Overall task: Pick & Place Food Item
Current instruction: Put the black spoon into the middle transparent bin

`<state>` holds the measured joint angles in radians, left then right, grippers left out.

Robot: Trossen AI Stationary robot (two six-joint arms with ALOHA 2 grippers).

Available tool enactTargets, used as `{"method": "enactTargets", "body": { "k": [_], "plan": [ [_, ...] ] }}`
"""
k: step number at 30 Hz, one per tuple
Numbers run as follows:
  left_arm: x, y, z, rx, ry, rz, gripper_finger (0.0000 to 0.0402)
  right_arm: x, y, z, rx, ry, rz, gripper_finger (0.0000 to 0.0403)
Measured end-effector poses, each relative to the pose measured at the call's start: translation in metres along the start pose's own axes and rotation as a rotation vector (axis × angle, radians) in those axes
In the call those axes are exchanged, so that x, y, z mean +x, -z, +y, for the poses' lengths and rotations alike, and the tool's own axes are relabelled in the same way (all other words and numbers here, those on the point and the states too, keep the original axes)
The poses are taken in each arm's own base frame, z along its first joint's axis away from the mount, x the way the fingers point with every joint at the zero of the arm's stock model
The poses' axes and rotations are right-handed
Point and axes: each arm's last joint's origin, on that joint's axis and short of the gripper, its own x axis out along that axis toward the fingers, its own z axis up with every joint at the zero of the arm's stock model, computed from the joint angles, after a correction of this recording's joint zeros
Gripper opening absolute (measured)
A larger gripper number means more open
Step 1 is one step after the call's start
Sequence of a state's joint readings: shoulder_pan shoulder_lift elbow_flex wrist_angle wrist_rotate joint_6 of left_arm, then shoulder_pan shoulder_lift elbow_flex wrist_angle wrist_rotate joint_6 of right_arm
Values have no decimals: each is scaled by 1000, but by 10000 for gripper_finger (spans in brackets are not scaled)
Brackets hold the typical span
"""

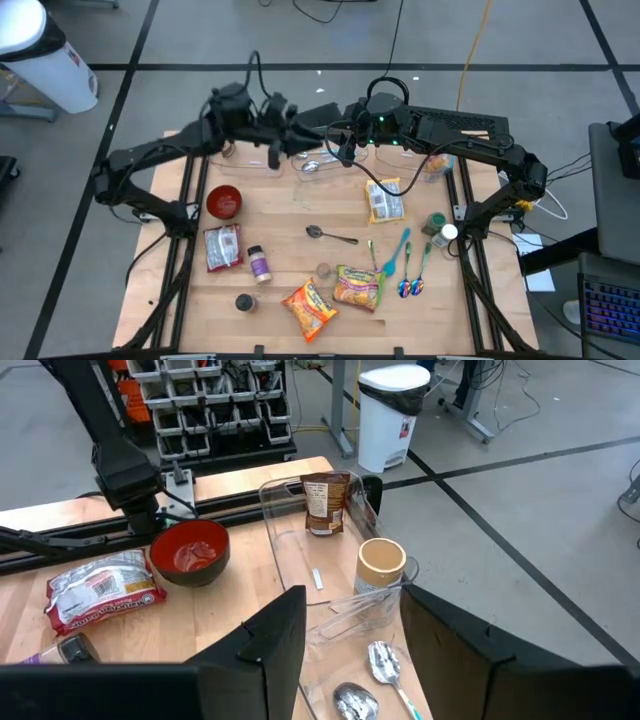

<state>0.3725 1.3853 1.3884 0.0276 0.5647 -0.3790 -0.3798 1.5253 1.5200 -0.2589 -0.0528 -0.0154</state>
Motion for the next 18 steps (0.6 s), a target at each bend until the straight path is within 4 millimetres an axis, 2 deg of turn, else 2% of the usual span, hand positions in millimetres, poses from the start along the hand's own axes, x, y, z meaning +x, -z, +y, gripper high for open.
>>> {"method": "enactTargets", "body": {
  "k": [4, 7, 12, 18],
  "plan": [
    [3, 12, 4, -38, -16, 1, 120, 0, 0, 0, 0, 0, 0, 160],
    [-2, 15, 7, -77, -10, 13, 120, 0, 0, 0, 0, 0, 0, 160],
    [-34, 12, -12, -28, -15, 48, 120, 0, 0, 0, 0, 0, 0, 160],
    [-83, 23, -34, 41, -215, -42, 120, 0, 0, 0, 0, 0, 0, 160]
  ]
}}
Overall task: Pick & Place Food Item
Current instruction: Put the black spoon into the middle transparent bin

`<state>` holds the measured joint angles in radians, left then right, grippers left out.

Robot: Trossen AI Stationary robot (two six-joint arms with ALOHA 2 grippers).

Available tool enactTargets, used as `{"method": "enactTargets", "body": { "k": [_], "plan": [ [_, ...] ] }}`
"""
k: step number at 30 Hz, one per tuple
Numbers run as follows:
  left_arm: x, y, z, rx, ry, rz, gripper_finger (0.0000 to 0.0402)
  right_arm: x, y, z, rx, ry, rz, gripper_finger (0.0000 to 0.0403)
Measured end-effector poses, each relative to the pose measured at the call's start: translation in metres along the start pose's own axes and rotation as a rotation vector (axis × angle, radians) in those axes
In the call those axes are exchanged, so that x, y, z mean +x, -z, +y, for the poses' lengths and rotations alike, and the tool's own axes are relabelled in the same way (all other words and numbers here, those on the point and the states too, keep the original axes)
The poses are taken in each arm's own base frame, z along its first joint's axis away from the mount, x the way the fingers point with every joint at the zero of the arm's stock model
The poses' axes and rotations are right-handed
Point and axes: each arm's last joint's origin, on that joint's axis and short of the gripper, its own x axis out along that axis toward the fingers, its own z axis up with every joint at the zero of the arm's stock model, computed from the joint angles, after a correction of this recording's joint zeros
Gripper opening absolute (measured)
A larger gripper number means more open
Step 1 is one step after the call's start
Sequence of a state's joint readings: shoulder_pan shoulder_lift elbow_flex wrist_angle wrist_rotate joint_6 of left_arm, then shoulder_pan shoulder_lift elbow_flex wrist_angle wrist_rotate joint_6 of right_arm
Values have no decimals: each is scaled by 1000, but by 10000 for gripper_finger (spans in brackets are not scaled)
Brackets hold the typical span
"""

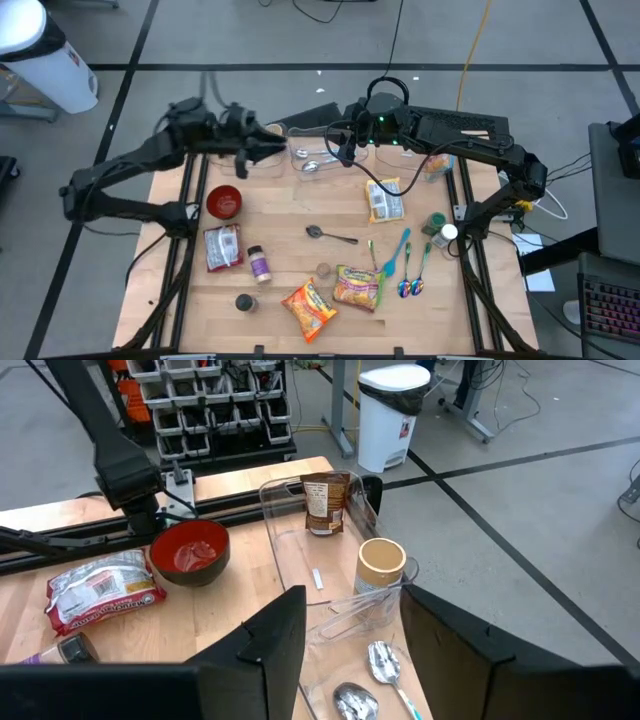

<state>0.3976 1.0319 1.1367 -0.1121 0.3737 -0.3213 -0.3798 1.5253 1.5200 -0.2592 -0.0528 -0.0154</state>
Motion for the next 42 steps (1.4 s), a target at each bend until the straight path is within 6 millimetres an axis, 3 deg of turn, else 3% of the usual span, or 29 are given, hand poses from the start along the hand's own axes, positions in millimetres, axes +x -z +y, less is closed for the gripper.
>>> {"method": "enactTargets", "body": {
  "k": [4, 8, 17, 23, 34, 38, 40, 42],
  "plan": [
    [-22, 14, -1, -10, -66, -119, 120, 0, 0, 0, 0, 0, 0, 160],
    [-28, 34, 3, -117, -83, -158, 120, 0, 0, 0, 0, 0, -1, 160],
    [-3, 84, -7, -409, -52, -44, 120, 0, -6, 3, 42, -11, -58, 160],
    [17, 99, -29, -417, -109, -71, 120, 0, -6, 5, 69, -17, -59, 160],
    [42, 128, -45, -468, -166, -12, 120, 0, -7, 7, 147, -30, -73, 160],
    [45, 134, -48, -453, -176, 19, 120, -1, -6, 17, 129, -288, -38, 160],
    [44, 137, -50, -462, -184, 45, 120, -13, -9, 28, 57, -480, -49, 160],
    [43, 142, -52, -462, -191, 88, 120, -26, -16, 44, -14, -545, -92, 160]
  ]
}}
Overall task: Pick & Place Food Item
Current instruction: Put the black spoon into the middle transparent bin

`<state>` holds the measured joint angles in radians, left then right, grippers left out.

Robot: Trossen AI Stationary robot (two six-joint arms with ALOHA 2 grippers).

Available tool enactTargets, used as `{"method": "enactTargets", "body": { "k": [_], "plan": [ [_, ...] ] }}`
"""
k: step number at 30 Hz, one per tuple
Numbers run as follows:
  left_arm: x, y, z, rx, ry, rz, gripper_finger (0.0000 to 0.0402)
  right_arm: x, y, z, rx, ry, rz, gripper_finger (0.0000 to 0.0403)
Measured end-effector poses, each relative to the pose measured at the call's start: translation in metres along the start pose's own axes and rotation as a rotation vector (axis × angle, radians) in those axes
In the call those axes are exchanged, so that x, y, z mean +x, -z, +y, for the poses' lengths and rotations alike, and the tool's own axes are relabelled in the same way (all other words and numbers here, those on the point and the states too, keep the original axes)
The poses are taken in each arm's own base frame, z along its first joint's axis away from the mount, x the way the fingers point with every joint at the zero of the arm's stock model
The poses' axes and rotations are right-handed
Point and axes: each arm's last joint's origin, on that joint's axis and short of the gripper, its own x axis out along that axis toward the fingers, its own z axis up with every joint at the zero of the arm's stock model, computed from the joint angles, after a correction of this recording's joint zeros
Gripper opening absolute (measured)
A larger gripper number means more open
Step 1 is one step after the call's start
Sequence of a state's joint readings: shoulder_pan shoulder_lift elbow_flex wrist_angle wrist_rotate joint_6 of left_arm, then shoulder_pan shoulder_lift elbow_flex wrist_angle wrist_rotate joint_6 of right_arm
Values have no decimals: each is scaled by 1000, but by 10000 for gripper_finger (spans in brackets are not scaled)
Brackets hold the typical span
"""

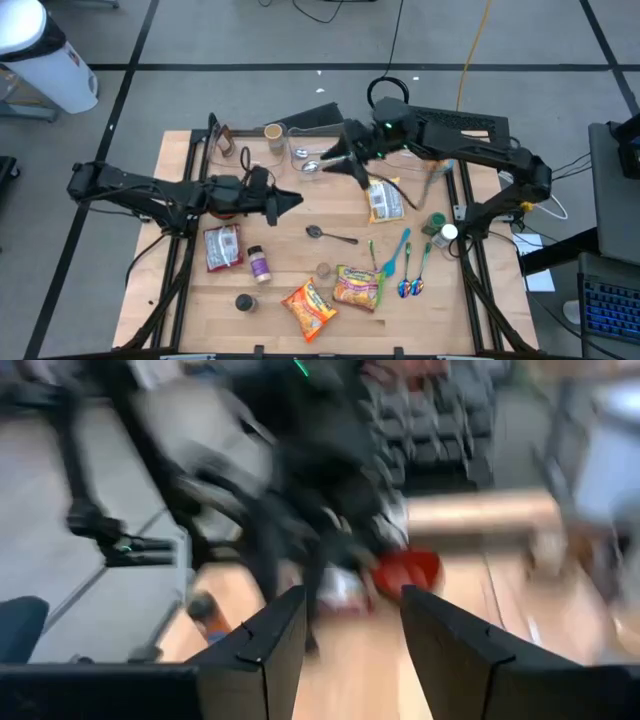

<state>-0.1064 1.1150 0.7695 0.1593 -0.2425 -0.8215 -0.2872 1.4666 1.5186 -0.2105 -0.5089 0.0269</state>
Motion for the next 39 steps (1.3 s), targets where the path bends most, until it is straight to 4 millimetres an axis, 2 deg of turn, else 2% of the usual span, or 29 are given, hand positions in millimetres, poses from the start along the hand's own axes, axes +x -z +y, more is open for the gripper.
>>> {"method": "enactTargets", "body": {
  "k": [5, 9, 14, 18, 21, 23, 32, 39],
  "plan": [
    [-3, 14, 0, -11, -54, 79, 120, -16, -13, 52, -248, 105, -11, 160],
    [-6, 21, -2, 0, -88, 84, 120, -35, -19, 82, -344, 157, -16, 160],
    [-6, 21, -3, 34, -103, 67, 120, -60, -20, 92, -263, 157, 11, 160],
    [-5, 17, 1, 54, -118, 49, 120, -64, -7, 88, -158, 174, 146, 160],
    [-3, 12, 5, 63, -137, 29, 120, -48, 13, 81, -110, 174, 262, 160],
    [-2, 8, 8, 69, -152, 16, 120, -32, 33, 75, -86, 163, 322, 160],
    [1, 0, 16, 64, -168, 2, 120, 38, 115, 52, 47, 62, 338, 185],
    [0, 1, 16, 42, -163, 10, 120, 75, 155, 41, 49, 62, 451, 210]
  ]
}}
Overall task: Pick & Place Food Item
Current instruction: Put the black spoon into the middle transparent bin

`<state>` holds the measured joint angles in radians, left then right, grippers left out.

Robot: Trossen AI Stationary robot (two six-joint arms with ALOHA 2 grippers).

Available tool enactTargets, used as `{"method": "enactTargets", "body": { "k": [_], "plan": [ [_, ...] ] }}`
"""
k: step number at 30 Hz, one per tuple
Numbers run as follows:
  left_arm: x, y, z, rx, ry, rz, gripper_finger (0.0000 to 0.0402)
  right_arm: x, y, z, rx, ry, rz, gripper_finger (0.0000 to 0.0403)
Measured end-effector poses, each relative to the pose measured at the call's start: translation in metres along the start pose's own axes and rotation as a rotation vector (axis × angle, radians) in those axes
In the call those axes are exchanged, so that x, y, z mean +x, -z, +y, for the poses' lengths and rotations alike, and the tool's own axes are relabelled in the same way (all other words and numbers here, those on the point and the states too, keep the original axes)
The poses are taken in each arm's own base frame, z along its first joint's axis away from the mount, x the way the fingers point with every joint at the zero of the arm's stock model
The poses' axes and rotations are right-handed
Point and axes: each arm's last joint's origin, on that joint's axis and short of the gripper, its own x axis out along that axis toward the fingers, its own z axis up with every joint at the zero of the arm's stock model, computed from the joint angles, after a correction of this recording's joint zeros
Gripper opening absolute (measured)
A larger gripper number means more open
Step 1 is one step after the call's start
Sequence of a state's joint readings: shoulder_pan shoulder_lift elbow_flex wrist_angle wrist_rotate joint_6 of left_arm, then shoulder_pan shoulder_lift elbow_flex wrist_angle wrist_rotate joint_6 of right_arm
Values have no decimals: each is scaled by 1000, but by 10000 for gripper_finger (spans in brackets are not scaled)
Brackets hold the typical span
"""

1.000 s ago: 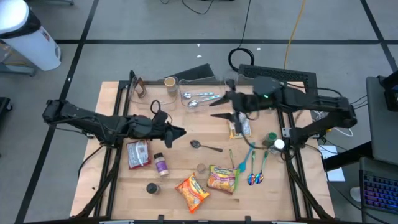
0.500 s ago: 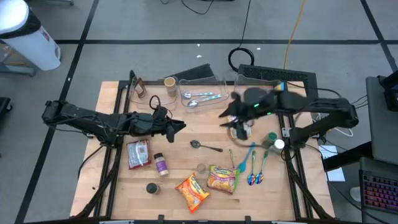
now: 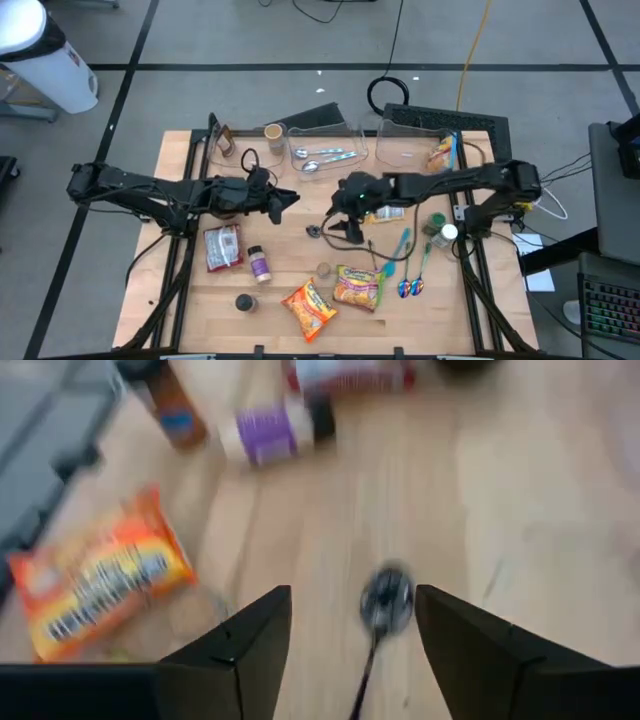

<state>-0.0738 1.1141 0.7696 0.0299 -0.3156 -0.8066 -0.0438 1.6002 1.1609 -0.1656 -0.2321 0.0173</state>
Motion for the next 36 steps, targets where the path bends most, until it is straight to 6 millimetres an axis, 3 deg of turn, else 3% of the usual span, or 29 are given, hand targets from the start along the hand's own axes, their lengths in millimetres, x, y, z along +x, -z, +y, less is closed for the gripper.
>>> {"method": "enactTargets", "body": {
  "k": [7, 14, 20, 28, 36],
  "plan": [
    [0, 0, 0, -15, 1, 0, 120, 44, 26, -7, 16, 43, 130, 202],
    [0, 0, 0, -17, -1, 2, 120, 68, 48, -8, 48, 87, 242, 199],
    [0, 0, 1, -16, -10, -5, 120, 77, 55, -1, 11, 194, 272, 199],
    [0, -1, 2, -16, -25, -19, 120, 90, 62, 14, -34, 191, 272, 199],
    [0, -1, 2, -30, -24, -19, 120, 91, 63, 15, -43, 236, 274, 199]
  ]
}}
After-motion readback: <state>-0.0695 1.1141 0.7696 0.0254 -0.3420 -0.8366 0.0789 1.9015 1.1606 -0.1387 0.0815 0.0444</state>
